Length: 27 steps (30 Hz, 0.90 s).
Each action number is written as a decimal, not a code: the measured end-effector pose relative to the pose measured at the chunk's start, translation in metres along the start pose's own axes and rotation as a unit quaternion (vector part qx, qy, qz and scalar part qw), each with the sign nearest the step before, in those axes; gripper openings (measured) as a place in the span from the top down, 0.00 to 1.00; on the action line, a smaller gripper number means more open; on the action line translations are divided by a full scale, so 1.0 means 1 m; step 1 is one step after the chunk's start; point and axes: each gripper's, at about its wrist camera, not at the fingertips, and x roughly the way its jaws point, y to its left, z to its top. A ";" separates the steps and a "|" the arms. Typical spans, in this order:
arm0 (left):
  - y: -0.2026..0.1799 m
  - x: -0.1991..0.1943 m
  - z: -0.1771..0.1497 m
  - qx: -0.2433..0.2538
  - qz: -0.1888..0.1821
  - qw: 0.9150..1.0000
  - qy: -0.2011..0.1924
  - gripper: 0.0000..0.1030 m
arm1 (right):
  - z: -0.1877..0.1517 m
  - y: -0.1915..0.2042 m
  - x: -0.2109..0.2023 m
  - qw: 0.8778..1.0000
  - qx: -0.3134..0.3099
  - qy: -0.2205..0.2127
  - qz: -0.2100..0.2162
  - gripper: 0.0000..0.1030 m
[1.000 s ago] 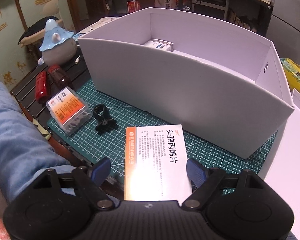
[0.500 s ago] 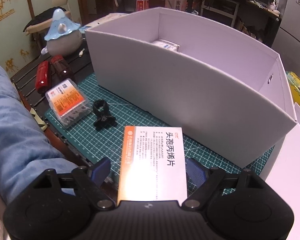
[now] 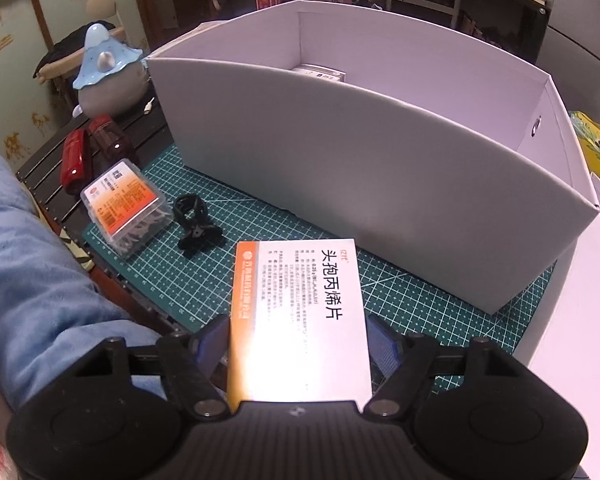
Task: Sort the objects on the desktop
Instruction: 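Close the right gripper on the white-orange medicine box, then lift the white-orange box with the right gripper toward the large box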
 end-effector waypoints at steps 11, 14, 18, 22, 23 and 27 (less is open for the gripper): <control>0.002 0.000 0.001 0.000 0.001 1.000 -0.001 0.01 | -0.002 -0.008 -0.005 0.992 0.126 -0.002 -0.021 0.30; 0.001 0.000 0.001 0.000 0.002 1.000 0.000 0.01 | -0.004 -0.008 -0.007 0.988 0.151 -0.007 -0.032 0.30; 0.001 0.000 0.001 0.000 0.002 1.000 0.000 0.01 | -0.006 -0.010 -0.009 0.982 0.179 -0.015 -0.058 0.30; 0.001 0.000 0.000 0.000 0.003 1.000 0.001 0.01 | -0.007 -0.007 -0.002 0.979 0.183 -0.008 -0.085 0.30; 0.001 -0.001 0.000 0.000 0.003 1.000 0.001 0.01 | -0.007 -0.005 0.000 0.980 0.177 -0.008 -0.090 0.30; 0.001 -0.001 0.001 0.001 0.004 1.000 0.001 0.01 | -0.007 0.000 0.006 0.983 0.155 -0.002 -0.103 0.30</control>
